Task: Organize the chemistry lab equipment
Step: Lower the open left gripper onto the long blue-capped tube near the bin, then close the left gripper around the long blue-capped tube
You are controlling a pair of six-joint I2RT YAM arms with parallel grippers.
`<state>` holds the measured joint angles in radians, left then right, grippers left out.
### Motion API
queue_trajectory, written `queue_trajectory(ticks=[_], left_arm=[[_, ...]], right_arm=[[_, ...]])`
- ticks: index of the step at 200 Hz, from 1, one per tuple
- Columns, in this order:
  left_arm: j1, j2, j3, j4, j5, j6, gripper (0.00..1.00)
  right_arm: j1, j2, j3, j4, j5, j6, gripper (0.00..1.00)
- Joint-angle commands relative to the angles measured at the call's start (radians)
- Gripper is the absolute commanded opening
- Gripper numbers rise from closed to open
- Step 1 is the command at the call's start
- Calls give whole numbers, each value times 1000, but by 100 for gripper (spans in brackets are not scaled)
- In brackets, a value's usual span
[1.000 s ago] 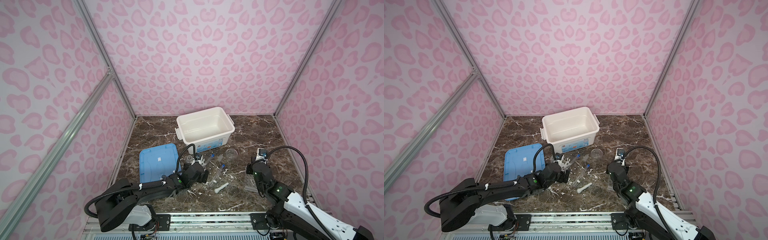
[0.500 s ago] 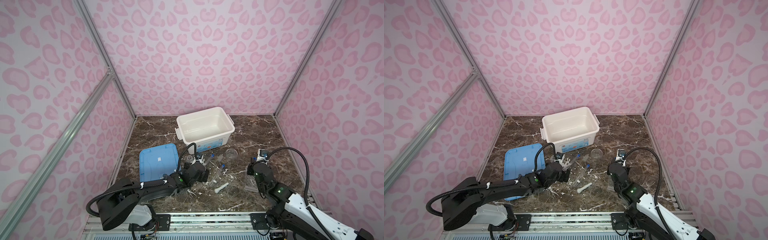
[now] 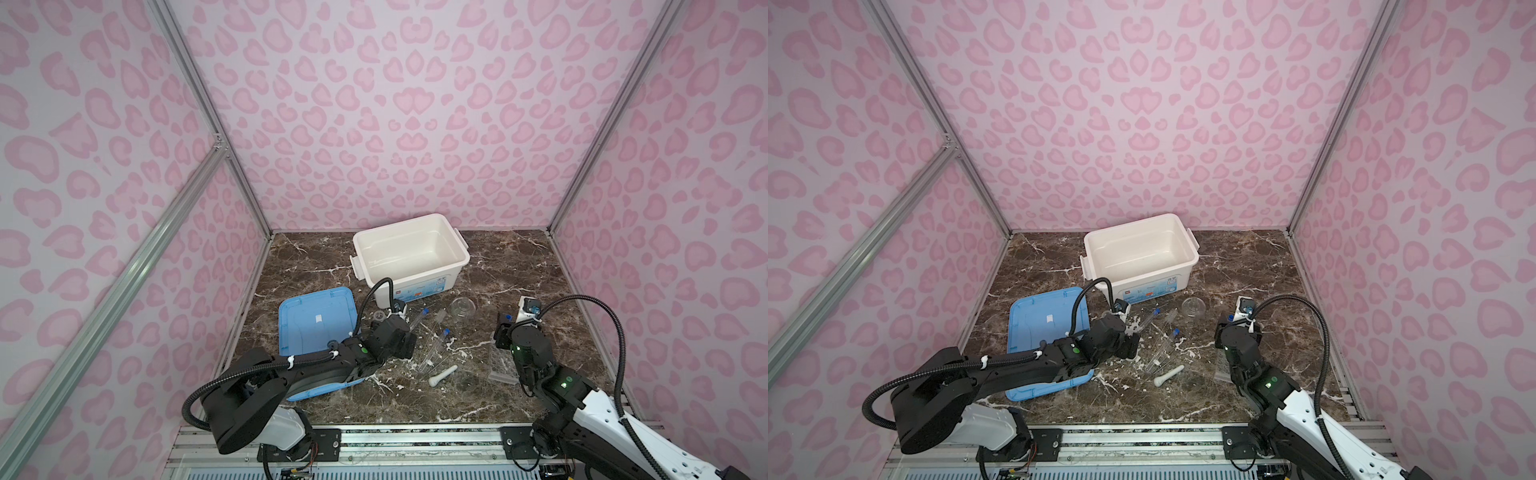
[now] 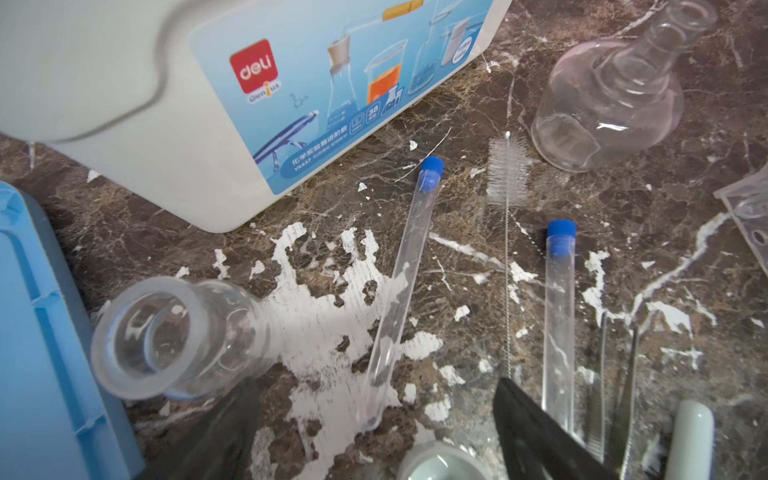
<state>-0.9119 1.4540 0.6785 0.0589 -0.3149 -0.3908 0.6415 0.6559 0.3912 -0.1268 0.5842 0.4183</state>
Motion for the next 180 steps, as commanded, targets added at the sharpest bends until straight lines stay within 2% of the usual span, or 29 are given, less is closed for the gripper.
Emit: queue_trajectory(ticks=[1, 67, 86, 135, 180], left_arm=[[7, 26, 29, -18, 50, 30, 86], [28, 98, 77, -22, 102, 40, 76], [37, 117, 92, -29, 117, 37, 70], [43, 169, 138, -47, 133, 44, 68], [53, 222, 170, -63, 137, 36, 59]], right_arm=[[-2, -7, 16, -19, -17, 10, 63], [-23, -45, 32, -39, -49, 22, 64], [-29, -47, 36, -45, -60, 22, 65], [-41, -50, 39, -46, -76, 21, 65], [-53, -50, 42, -45, -94, 26, 66]])
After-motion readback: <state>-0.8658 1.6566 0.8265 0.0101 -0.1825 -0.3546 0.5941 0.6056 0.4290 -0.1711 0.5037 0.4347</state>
